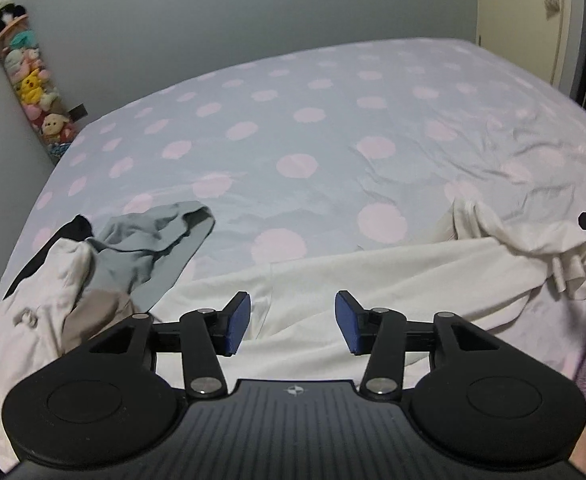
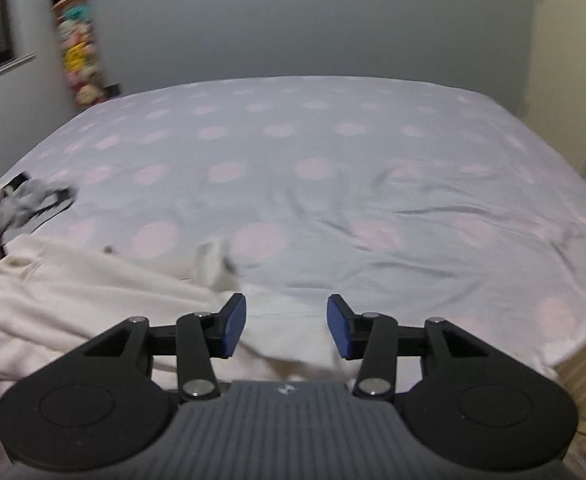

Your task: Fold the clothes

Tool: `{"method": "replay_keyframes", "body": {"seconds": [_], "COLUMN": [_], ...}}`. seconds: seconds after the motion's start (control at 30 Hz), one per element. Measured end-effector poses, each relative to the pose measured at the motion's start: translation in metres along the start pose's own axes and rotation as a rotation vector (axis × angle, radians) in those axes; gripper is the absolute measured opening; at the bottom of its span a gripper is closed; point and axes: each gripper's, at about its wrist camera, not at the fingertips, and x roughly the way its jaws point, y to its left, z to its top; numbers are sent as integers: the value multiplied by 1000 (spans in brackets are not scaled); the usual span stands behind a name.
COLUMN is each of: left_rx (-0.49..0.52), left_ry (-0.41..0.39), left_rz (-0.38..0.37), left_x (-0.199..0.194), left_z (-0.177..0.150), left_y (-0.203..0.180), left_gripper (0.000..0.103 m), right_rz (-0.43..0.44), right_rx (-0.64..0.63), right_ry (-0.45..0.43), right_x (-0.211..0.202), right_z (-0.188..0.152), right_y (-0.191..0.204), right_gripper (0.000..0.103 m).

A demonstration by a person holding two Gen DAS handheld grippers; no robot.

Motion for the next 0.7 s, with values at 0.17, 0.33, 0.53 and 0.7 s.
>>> {"method": "replay_keyframes", "body": {"seconds": [0.17,0.33,0.53,0.7], "left_rx": [71,119,153,164], "left_ry": [35,103,186,236], "left_rz": [-3,-15,-34,-95], "left_x": [33,85,145,175], "left_z": [10,19,23,21], "left_y": [-13,-17,-17,-17], "left_gripper": [50,50,50,49], "right_rz": [52,96,125,121], "right_rx": [-26,-23,36,65], "right_ry": [45,93,138,145], "right_x": [28,61,99,115], "right_z": [4,4,-2,-8], "right_y": [18,24,23,23], "right_gripper": [58,63,63,60]}}
